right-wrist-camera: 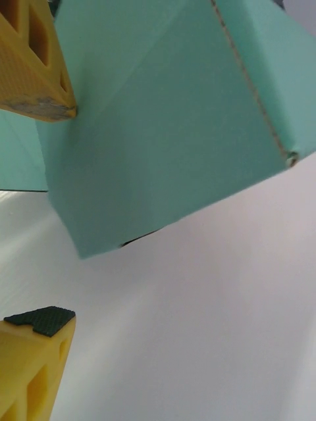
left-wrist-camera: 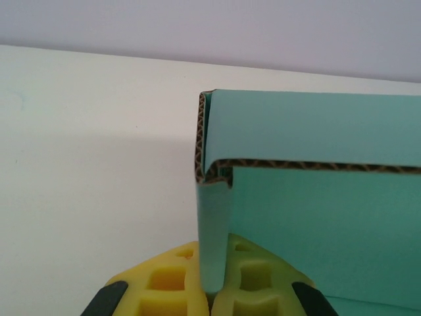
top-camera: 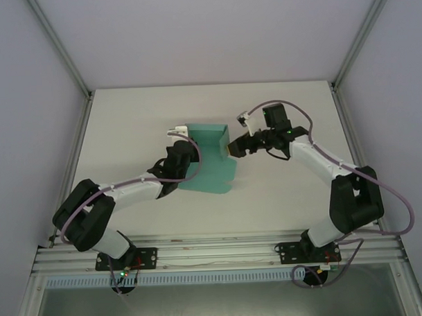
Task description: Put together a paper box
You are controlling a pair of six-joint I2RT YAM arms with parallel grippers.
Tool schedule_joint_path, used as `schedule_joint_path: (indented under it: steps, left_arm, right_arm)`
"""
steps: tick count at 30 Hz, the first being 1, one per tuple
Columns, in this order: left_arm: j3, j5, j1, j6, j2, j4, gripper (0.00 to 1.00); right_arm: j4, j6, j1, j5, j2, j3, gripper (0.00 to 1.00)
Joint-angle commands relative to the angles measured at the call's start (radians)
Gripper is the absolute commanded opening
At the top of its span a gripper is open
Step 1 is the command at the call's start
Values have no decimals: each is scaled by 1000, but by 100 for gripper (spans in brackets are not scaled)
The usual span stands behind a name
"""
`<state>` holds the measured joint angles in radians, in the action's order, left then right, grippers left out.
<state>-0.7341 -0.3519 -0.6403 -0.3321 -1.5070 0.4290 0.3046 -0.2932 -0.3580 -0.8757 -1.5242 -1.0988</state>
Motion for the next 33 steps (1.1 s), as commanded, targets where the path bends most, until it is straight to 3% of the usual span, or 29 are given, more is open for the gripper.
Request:
schedule_joint_path:
  steps: [1,15,22,27,33]
  left_arm:
    - [-27,-2,-1,9,-24,-19,0]
    - [-52,-1,-1,5,-32,-44,0]
    - [-18,72,-1,43,8,36,0]
    - [-22,126,-1,66,-11,48,0]
    - [-35,207,-2,69,-113,88,0]
  right_arm:
    - [-45,-18,-42,58,-11,-37,75]
    - [-131,135,-87,148,-56,-39,69]
    - [-159,142,-148,358,-104,-29,55]
    - [-277,187,-150,526,-163,-18,32]
    - [-356,205,-152,533,-241,-8,25]
